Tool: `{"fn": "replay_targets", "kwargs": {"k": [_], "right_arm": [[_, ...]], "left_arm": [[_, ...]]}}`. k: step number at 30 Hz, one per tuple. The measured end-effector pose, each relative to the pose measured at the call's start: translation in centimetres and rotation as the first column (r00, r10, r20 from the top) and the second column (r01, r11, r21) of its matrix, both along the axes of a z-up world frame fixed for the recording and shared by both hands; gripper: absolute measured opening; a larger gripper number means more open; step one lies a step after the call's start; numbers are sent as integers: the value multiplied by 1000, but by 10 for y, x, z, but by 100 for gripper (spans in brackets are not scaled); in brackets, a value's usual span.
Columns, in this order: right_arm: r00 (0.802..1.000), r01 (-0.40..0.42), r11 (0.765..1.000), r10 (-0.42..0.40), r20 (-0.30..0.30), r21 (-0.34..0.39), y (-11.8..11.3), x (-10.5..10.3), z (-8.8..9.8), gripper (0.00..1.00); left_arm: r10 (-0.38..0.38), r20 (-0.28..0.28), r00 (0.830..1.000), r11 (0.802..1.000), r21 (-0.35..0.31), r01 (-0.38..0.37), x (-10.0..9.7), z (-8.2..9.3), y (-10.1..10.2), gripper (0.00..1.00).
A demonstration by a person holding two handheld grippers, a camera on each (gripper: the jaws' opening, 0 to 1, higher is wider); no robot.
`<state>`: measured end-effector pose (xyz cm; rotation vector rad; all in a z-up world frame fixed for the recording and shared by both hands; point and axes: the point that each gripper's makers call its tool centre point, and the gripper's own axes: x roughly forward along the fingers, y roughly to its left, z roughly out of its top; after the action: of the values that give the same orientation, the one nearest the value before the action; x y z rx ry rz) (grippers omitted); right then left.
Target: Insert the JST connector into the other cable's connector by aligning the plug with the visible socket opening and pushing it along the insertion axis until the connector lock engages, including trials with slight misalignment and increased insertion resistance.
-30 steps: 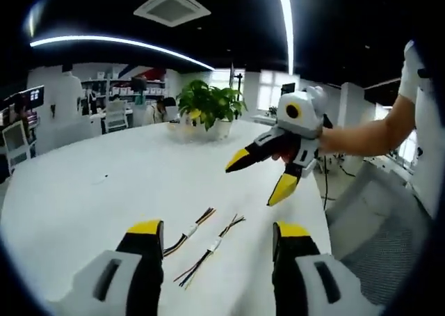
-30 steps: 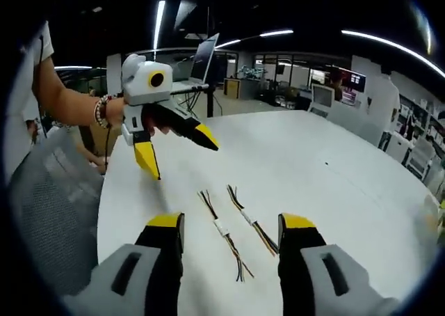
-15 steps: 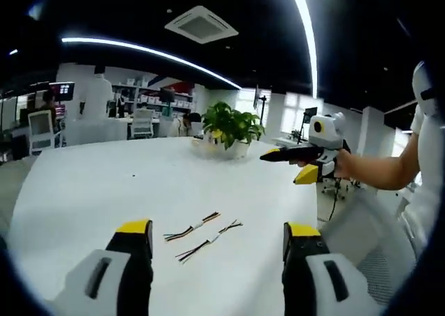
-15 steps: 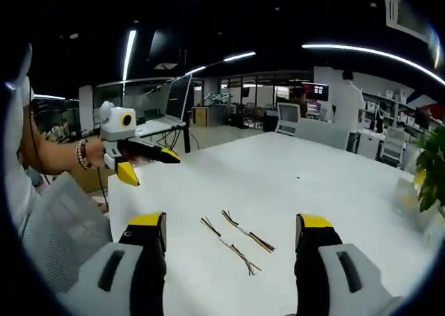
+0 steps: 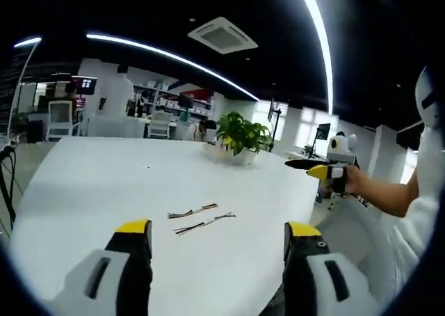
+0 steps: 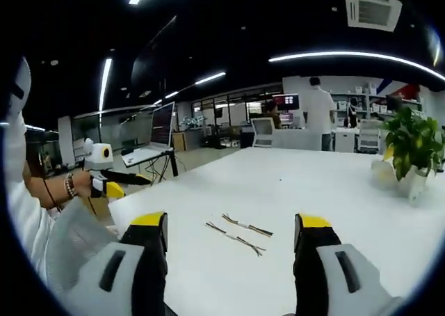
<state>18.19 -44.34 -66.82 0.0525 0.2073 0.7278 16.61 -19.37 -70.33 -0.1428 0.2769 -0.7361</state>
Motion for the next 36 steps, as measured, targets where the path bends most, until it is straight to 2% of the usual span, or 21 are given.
{"fn": "replay_targets", "kwargs": {"k": [6, 8, 11, 14, 17, 18, 21, 26, 29, 36], "right_arm": [[998, 60, 996, -60, -7, -61, -19, -6, -5, 69], [997, 79, 990, -79, 2, -116, -26, -7, -9, 70], [996, 85, 983, -90, -25, -162, -32, -13, -20, 69], [994, 92, 979, -102, -50, -182, -36, -17, -31, 69], [989, 107, 974, -125, -82, -200, -42, -19, -41, 68], [983, 112, 969, -140, -116, -221, -46, -21, -49, 68], [977, 116, 958, -159, -144, -263, -51, -22, -63, 67], [972, 93, 959, -145, -184, -266, -47, -26, -76, 67], [969, 65, 954, -131, -210, -294, -45, -30, -86, 67], [958, 59, 947, -144, -250, -316, -49, -29, -97, 64]], "left_arm": [[-5, -70, 998, 1000, 10, 6, -17, -23, 9, 75], [0, -93, 996, 1000, 9, 1, -20, -27, 12, 75], [-3, -120, 993, 1000, -7, 3, -25, -32, 14, 76], [-15, -132, 991, 1000, 4, 16, -27, -37, 13, 76], [-21, -146, 989, 1000, 14, 23, -29, -42, 13, 77], [-25, -152, 988, 1000, 13, 27, -30, -44, 12, 77], [-33, -173, 984, 999, 10, 35, -30, -50, 10, 77], [-46, -205, 978, 999, 15, 50, -31, -61, 9, 77], [-50, -235, 971, 999, 1, 51, -32, -69, 10, 77], [-46, -263, 964, 999, -7, 45, -33, -74, 13, 78]]}}
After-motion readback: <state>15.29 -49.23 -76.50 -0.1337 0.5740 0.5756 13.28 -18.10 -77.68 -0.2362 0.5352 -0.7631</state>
